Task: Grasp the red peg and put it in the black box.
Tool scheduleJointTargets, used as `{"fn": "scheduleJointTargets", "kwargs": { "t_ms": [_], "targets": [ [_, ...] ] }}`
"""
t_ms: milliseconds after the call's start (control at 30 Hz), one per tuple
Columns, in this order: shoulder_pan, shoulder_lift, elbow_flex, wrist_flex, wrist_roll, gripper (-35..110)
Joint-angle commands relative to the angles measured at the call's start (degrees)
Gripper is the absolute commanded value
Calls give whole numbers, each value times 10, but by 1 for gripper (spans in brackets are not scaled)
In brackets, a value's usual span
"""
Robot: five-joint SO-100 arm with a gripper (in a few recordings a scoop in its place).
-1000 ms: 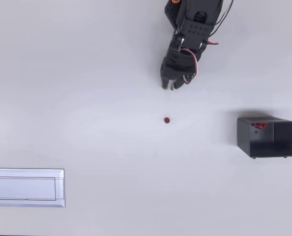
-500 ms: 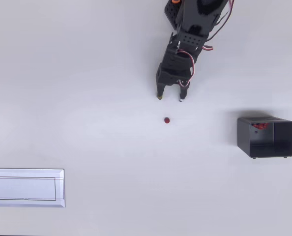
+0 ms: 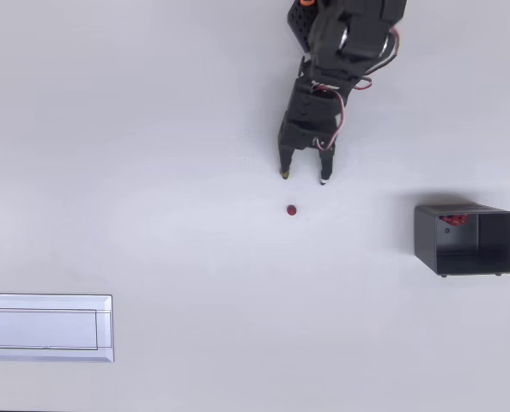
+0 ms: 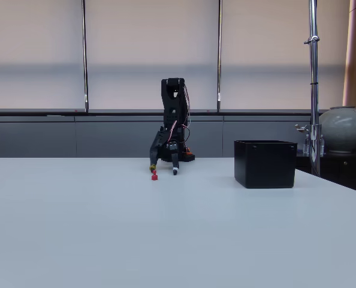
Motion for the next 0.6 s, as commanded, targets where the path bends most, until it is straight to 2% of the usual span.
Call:
{"fn": "scheduleJointTargets", "kwargs": {
  "t_ms": [0, 567],
  "targets": [
    [-5, 61, 19, -73, -10, 26],
    [-11, 213, 92, -207, -33, 25]
  ]
}}
